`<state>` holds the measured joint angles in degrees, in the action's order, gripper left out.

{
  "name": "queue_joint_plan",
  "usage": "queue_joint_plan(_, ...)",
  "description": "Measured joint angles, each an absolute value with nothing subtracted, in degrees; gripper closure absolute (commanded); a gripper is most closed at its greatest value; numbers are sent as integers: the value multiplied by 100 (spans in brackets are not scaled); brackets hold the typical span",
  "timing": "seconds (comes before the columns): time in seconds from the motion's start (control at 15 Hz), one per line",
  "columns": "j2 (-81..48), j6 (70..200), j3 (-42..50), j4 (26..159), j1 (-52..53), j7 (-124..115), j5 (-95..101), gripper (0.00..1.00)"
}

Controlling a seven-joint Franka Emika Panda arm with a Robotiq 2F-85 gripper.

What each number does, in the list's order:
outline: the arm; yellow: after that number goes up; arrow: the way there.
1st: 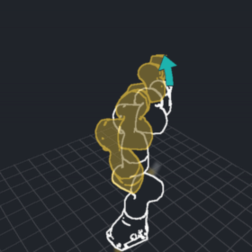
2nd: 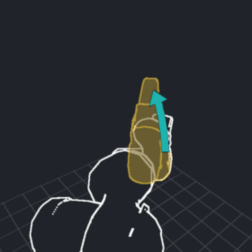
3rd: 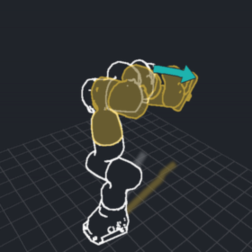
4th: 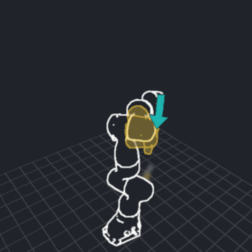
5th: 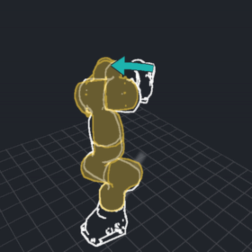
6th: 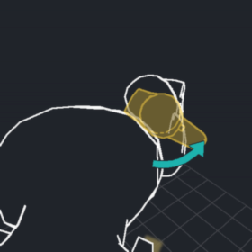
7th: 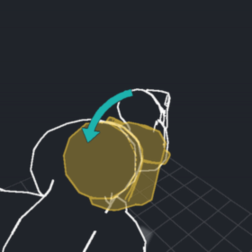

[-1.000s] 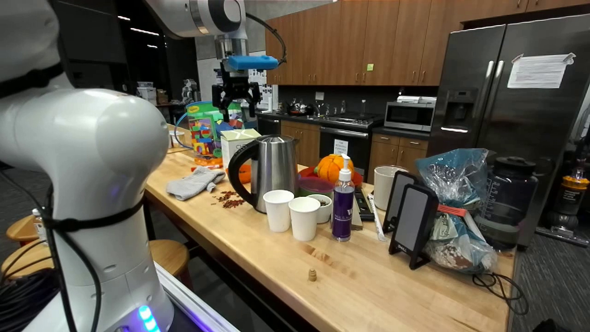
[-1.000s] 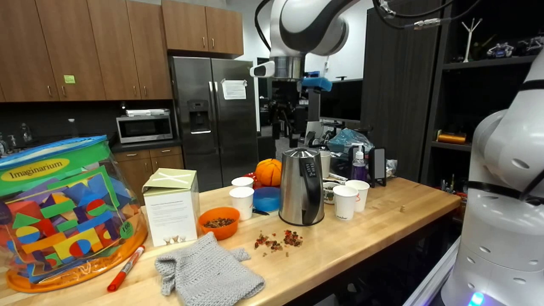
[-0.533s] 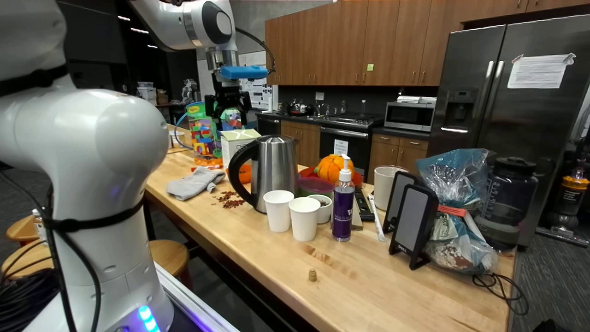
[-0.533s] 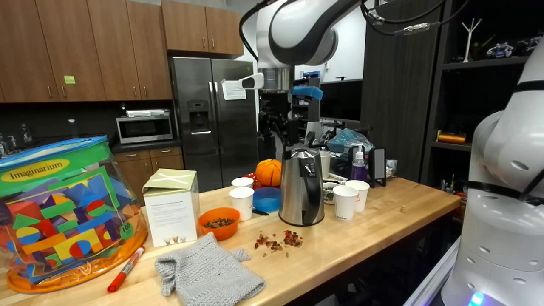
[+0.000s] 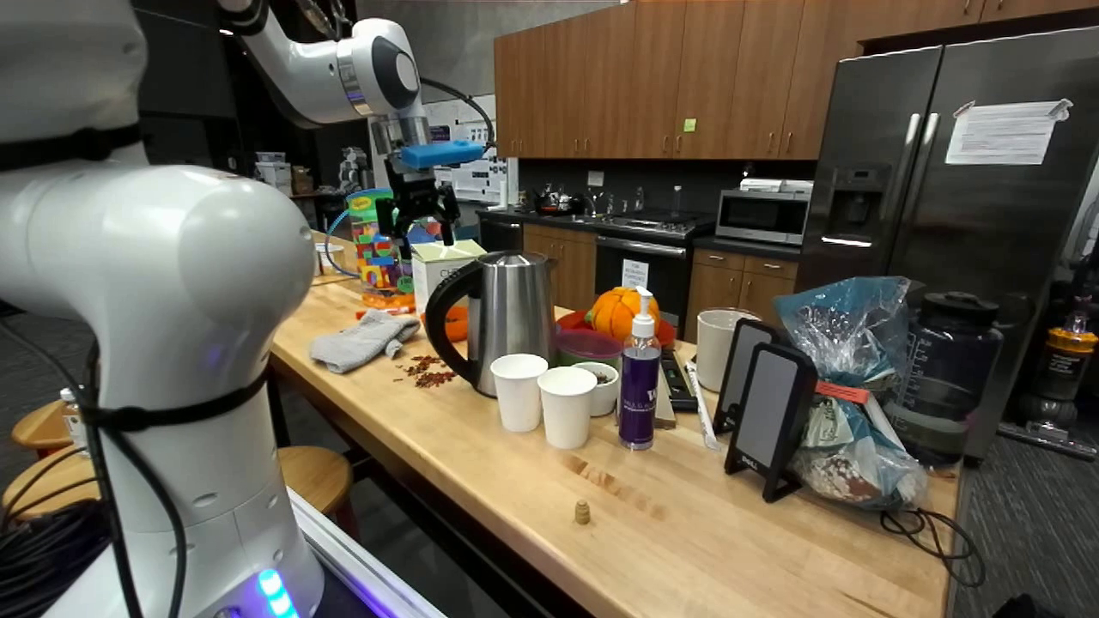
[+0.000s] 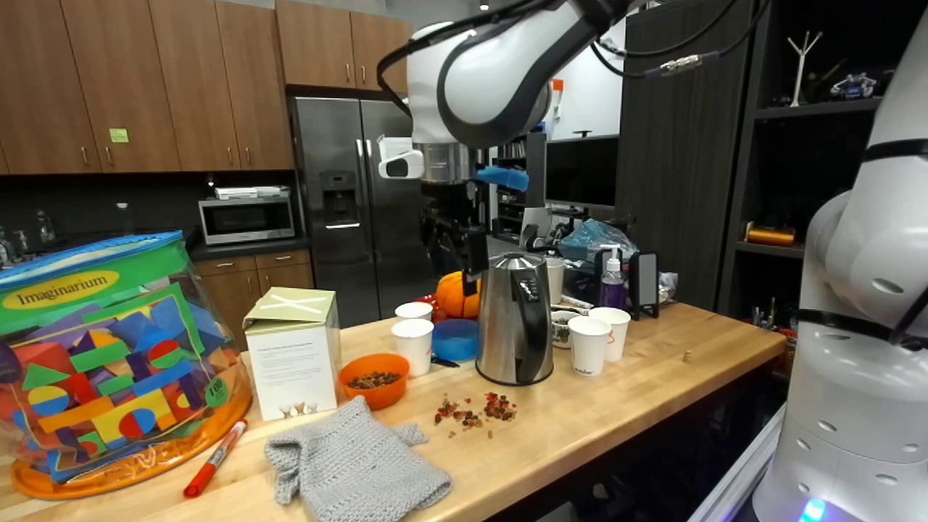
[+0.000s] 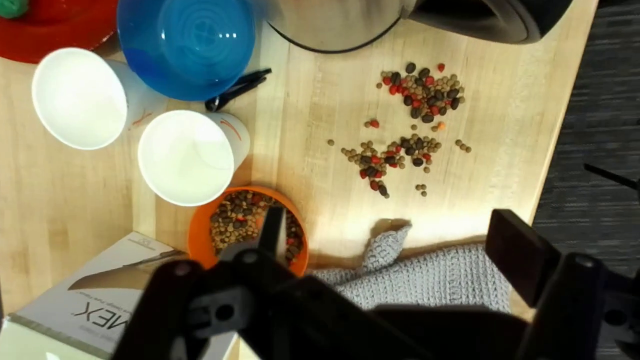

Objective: Move the orange bowl backwards then move the kettle to the left.

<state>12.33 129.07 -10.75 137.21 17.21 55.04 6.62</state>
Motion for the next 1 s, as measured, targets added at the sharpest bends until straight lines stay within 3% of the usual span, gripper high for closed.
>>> queue_joint_plan(1.0, 822, 12814, -1321, 13434, 1801, 5567, 532, 0)
